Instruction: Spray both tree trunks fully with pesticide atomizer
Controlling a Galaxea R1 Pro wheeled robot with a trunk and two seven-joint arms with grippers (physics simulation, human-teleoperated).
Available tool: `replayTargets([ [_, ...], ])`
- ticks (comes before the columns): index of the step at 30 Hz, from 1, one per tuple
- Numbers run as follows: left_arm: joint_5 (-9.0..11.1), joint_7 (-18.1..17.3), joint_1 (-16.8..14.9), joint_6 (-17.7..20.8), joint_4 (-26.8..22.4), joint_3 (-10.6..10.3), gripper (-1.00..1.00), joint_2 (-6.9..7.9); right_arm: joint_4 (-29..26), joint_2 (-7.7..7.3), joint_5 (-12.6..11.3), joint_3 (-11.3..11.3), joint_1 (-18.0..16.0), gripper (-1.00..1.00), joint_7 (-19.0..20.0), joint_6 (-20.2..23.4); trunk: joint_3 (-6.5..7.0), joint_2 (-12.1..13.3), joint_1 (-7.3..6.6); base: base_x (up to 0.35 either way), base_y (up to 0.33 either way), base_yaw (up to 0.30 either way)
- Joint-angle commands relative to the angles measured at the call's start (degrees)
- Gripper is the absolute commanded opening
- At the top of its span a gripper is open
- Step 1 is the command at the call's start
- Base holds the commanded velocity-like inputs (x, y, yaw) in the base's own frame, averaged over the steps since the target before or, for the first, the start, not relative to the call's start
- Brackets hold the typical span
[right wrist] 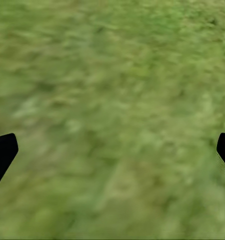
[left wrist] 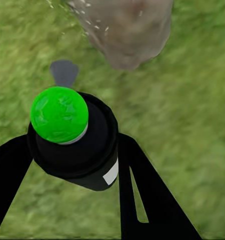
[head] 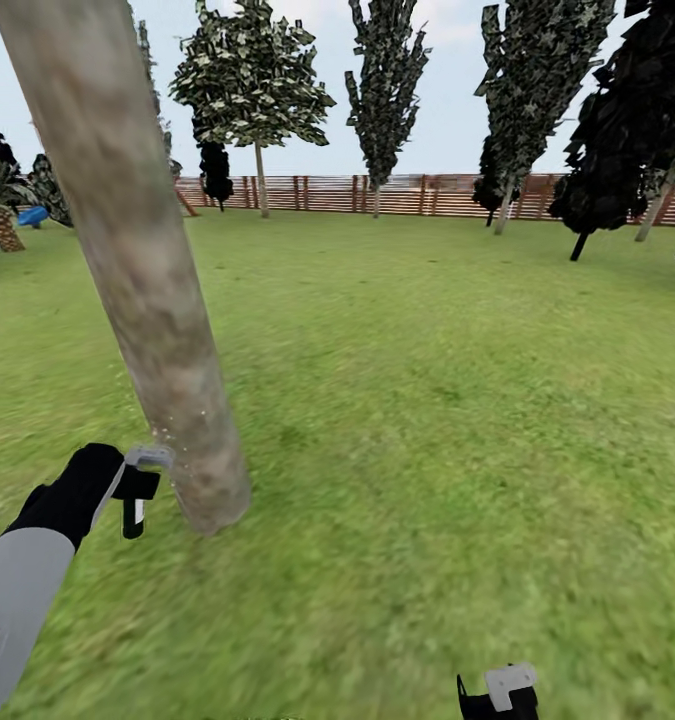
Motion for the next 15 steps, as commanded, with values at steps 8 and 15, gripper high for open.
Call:
replayTargets([
  [8, -0.6, -0.2, 1.8, 0.1, -0.1, 0.3, -1.00, -0.16, 0.1, -0.01, 0.7, -0.3, 0.0, 1.00, -0.4, -0.2, -0.05, 0.0, -0.01, 0.074, -0.274, 0.062],
  [15, -0.7, -0.2, 1.8, 0.1, 0.0, 0.3, -1.00, -0.37, 0.1, -0.01, 0.7, -0.3, 0.0, 1.00, -0.4, -0.2, -0.05, 0.0, -0.01, 0.160, -0.256, 0.000],
])
